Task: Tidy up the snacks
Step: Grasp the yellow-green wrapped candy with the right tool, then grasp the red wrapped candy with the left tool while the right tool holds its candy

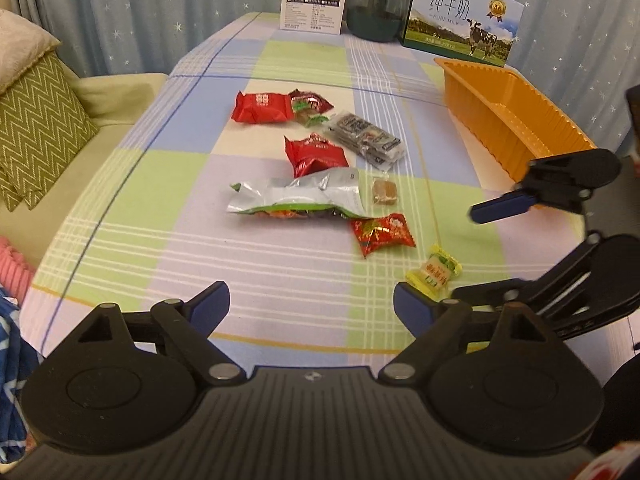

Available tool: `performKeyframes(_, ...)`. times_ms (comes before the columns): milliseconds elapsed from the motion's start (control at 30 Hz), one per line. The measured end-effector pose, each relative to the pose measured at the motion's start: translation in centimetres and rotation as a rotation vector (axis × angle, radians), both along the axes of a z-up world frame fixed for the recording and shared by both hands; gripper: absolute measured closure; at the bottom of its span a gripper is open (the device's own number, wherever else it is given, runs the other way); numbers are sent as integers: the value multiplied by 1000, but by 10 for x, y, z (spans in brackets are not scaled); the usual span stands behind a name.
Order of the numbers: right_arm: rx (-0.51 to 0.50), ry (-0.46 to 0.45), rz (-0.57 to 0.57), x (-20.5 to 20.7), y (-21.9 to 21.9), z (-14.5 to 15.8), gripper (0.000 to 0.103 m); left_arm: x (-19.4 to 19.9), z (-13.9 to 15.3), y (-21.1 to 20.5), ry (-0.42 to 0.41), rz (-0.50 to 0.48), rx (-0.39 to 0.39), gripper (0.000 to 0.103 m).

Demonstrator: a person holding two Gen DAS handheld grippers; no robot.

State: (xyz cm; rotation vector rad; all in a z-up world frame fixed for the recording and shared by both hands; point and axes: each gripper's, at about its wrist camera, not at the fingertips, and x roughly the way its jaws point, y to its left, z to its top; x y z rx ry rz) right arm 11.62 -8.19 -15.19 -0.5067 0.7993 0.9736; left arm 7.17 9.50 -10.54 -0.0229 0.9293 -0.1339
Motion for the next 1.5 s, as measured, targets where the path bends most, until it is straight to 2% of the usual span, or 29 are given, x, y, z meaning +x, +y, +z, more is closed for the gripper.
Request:
performKeyframes(100, -17, -46, 40, 0, 9, -9, 43, 0, -3, 1, 0, 1, -11, 15)
performKeyframes(233, 14, -23, 31, 9, 11, -13, 49, 0, -4, 1, -3, 3, -25, 16)
performKeyframes(400, 55, 51, 19, 10, 8, -11, 82, 4, -4, -5, -14, -22, -16, 16)
performKeyframes(500, 66, 58, -33, 9, 2, -5, 82, 8, -3, -12, -31, -70, 3, 15)
performKeyframes(667, 103, 42, -175, 9, -26, 12, 82, 19, -5, -29, -57, -208, 38, 16)
performKeyframes(800, 116, 40, -260, 12, -47, 18, 82, 37, -15, -40, -32, -289, 56, 31)
performKeyframes(867, 115, 35, -291, 12, -54, 19, 82, 47, -20, -42, 1, -280, 29, 37)
performKeyframes(1000, 123, 41, -349, 10, -68, 21, 82, 62, -26, -42, 43, -214, -79, 38)
performKeyframes(1167, 142, 40, -401, 11, -76, 22, 82, 71, -29, -46, 42, -123, -107, 39)
performKeyframes(1233, 147, 41, -413, 11, -78, 22, 82, 72, -28, -48, 37, -103, -97, 48)
performKeyframes(1300, 149, 38, -423, 11, -79, 22, 82, 71, -28, -51, 30, -95, -68, 60)
performKeyframes(1367, 156, 36, -437, 10, -80, 23, 82, 70, -28, -55, 24, -100, -28, 65)
performKeyframes(1500, 170, 31, -464, 8, -83, 26, 82, 66, -27, -56, 28, -114, -10, 71)
